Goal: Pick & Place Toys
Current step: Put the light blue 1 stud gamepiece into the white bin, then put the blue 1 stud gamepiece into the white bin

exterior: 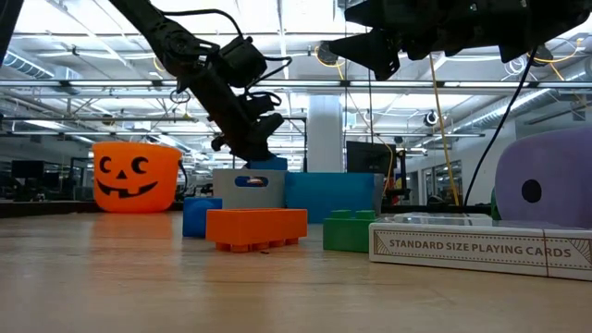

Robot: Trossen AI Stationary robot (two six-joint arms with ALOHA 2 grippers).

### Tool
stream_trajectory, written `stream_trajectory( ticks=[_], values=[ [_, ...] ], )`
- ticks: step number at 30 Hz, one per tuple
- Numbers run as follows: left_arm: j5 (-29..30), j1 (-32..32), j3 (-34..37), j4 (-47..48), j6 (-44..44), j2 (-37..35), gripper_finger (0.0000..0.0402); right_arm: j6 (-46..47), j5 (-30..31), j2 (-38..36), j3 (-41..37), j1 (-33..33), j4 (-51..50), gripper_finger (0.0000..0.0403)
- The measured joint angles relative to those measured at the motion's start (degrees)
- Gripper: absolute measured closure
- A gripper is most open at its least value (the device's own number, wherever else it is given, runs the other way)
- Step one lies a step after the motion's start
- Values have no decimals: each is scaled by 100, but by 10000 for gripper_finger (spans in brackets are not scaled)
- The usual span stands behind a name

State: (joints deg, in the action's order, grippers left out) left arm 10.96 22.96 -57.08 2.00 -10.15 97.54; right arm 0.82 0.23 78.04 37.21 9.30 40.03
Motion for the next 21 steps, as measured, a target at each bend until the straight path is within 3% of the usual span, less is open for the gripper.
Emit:
stream_trajectory(
  ticks=[5, 11, 21],
  values=[
    [216, -4, -6, 126, -65, 0, 262, 0, 0, 0, 0, 0, 0, 122],
    [415, -18, -239, 1135, 543, -437, 170, 0, 0, 0, 0, 0, -10, 122],
    [409, -446, -337, 1912, 209, -1871, 117, 0, 2, 0, -6, -22, -68, 122]
  ],
)
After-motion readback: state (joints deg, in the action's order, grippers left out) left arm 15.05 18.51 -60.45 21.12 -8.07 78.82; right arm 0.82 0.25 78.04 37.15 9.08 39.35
